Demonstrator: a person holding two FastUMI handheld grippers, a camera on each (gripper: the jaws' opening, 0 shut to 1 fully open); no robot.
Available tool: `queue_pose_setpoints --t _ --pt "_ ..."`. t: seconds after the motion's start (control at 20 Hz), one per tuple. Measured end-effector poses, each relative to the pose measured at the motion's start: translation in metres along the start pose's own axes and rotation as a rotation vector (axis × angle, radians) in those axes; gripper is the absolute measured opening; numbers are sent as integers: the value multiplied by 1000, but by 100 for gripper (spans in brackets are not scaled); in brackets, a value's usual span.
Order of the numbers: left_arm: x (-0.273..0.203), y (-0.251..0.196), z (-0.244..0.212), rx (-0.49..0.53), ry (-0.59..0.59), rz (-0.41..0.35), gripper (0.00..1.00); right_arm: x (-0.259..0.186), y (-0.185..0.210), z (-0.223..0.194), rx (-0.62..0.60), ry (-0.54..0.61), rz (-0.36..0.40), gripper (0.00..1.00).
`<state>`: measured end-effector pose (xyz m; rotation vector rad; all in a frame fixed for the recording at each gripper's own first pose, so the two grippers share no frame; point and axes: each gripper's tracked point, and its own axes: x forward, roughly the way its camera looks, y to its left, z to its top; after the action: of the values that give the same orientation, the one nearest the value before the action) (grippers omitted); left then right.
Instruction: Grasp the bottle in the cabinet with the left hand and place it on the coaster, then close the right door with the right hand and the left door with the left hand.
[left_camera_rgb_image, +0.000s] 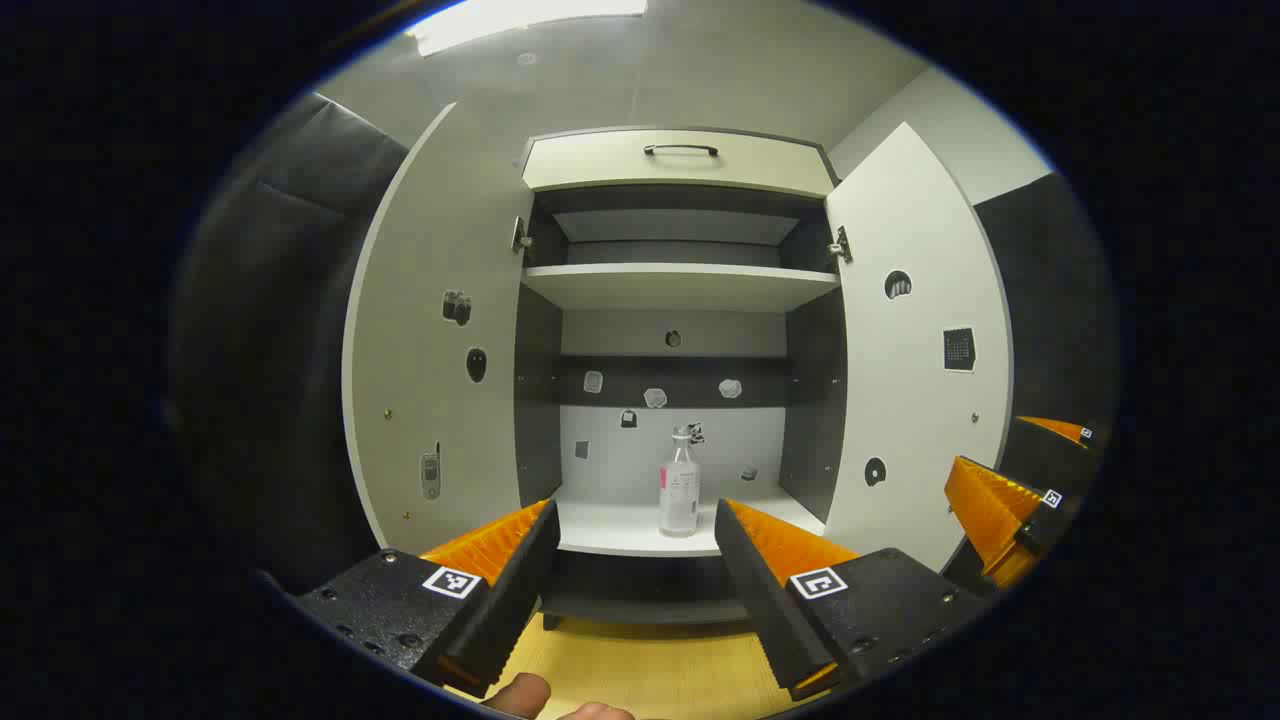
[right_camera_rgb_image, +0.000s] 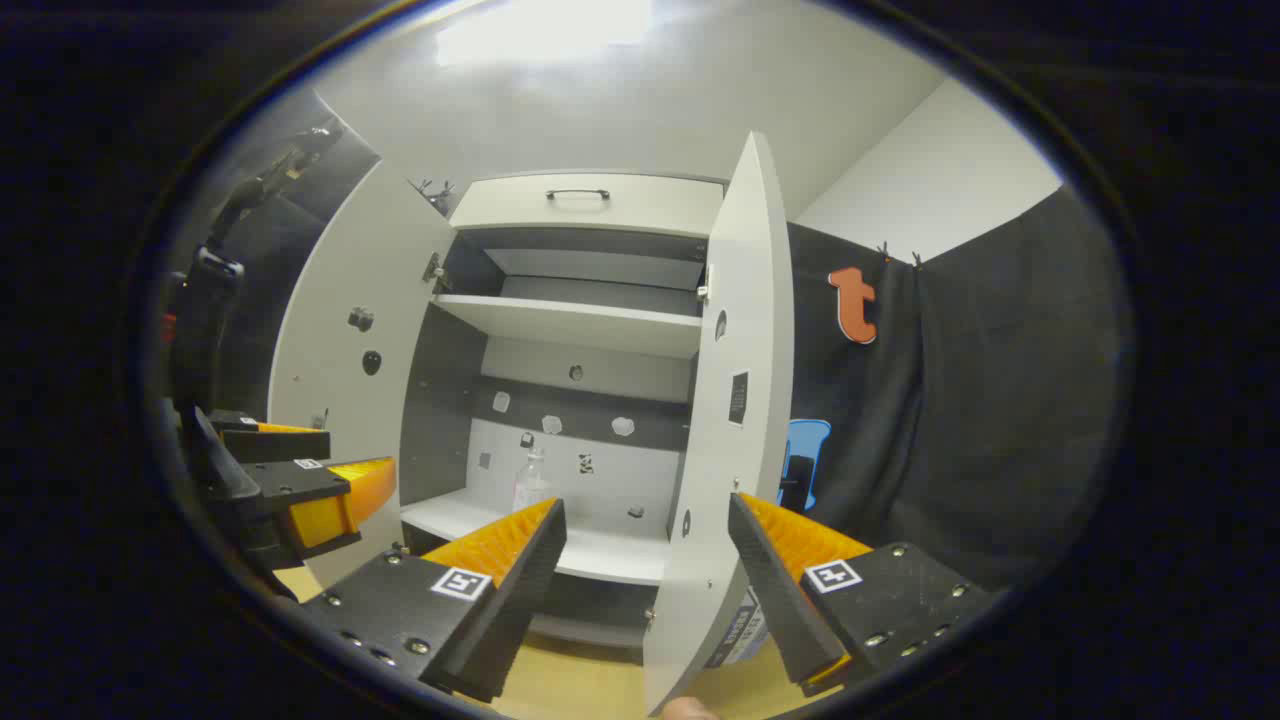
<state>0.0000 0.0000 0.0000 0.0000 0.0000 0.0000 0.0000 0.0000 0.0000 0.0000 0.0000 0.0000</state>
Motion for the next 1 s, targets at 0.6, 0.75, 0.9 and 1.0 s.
queue_pose_setpoints --t 0.6,0.75,0.9,1.0 --pt "-4 5 -9 12 23 22 96 -3 -6 -8 -1 19 -6 98" --pt "0 1 -12 8 28 15 96 -2 -11 -9 -4 16 -14 98" --pt "7 -2 -17 16 40 6 96 1 -17 -10 -2 22 -27 93" --pt "18 -1 -21 23 50 8 96 0 -22 -11 -5 25 -39 93"
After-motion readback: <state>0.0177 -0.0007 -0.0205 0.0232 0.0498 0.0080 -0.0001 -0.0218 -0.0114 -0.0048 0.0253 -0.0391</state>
